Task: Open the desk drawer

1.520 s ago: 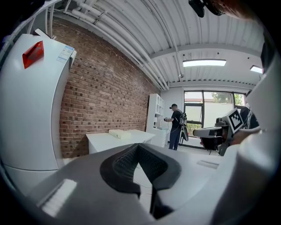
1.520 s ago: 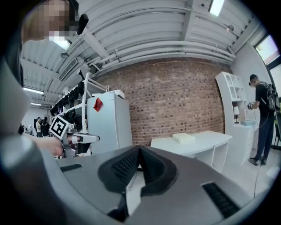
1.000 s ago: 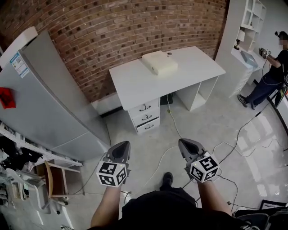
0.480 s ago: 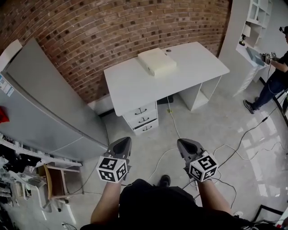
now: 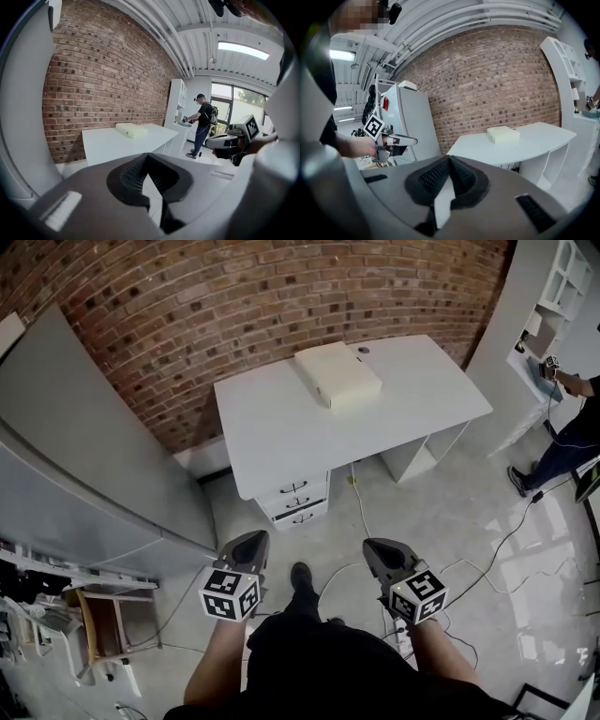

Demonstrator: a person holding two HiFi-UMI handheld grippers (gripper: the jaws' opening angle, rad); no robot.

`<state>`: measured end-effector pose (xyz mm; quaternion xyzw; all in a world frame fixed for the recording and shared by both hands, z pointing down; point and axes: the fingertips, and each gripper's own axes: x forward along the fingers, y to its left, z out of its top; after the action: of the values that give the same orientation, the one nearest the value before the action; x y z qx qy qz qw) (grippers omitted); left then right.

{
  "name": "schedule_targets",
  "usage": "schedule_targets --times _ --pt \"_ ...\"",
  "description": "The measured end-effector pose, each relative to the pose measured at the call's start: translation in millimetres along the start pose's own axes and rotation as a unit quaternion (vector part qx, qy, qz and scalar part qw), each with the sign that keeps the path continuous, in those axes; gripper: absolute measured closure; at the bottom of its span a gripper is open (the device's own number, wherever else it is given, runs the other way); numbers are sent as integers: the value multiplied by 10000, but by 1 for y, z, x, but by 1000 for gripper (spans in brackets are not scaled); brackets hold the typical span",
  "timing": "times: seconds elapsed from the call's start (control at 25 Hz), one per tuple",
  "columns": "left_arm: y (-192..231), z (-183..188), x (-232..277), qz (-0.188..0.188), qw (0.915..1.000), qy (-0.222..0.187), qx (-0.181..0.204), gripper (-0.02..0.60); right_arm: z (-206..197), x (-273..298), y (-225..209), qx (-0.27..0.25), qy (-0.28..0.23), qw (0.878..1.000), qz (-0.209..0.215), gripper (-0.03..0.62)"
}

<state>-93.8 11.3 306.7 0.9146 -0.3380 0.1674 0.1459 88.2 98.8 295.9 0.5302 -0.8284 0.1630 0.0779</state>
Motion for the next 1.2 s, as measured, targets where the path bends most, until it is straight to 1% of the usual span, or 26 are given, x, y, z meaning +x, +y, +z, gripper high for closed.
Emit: schedule_targets --times 0.16,0.36,0.48,0.6,0.72,0.92,1.04,1.2 --pt "36 7 47 -187 9995 50 -267 578 7 55 -31 -50 278 9996 -77 587" --pt "69 37 97 -431 9988 -3 -246 577 19 133 -33 -87 661 9971 355 587" --pt "81 40 117 -466 9985 125 -239 577 27 161 -39 -67 716 9963 465 587" --pt "79 34 126 -444 9982 227 -346 578 23 175 -44 -39 874 9939 669 586" --pt "77 28 134 -292 9984 333 -342 578 19 188 -49 -111 1001 9901 976 586" --pt "62 6 146 16 9964 439 -730 578 2 190 -53 -295 1179 9812 1497 586" --pt "51 -12 156 134 9951 563 -801 577 -22 187 -67 -139 1281 9793 1564 586" --pt "40 -39 172 210 9942 699 -794 577 -49 187 -88 103 1294 9806 1466 586"
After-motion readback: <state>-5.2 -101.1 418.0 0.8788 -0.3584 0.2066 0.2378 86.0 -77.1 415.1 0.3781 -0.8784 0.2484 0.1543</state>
